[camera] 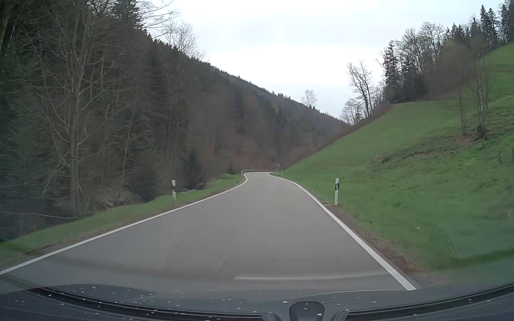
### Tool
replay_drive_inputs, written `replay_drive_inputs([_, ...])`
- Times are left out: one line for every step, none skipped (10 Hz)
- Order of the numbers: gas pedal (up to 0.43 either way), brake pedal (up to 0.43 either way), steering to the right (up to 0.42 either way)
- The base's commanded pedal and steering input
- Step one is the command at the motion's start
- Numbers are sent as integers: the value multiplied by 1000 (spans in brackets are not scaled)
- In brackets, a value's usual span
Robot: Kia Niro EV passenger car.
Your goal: Follow the waypoints while adhering to traffic rules and regulations
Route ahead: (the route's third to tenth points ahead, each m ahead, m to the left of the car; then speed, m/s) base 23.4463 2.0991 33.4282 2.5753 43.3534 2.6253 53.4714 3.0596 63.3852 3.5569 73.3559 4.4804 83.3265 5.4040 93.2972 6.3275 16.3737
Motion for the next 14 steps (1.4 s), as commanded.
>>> replay_drive_inputs([0,0,5])
replay_drive_inputs([0,0,5])
replay_drive_inputs([0,0,5])
replay_drive_inputs([0,0,5])
replay_drive_inputs([0,0,5])
replay_drive_inputs([0,0,2])
replay_drive_inputs([0,0,0])
replay_drive_inputs([0,0,0])
replay_drive_inputs([0,0,0])
replay_drive_inputs([0,0,0])
replay_drive_inputs([0,0,-2])
replay_drive_inputs([0,0,-4])
replay_drive_inputs([0,0,-4])
replay_drive_inputs([0,0,-4])
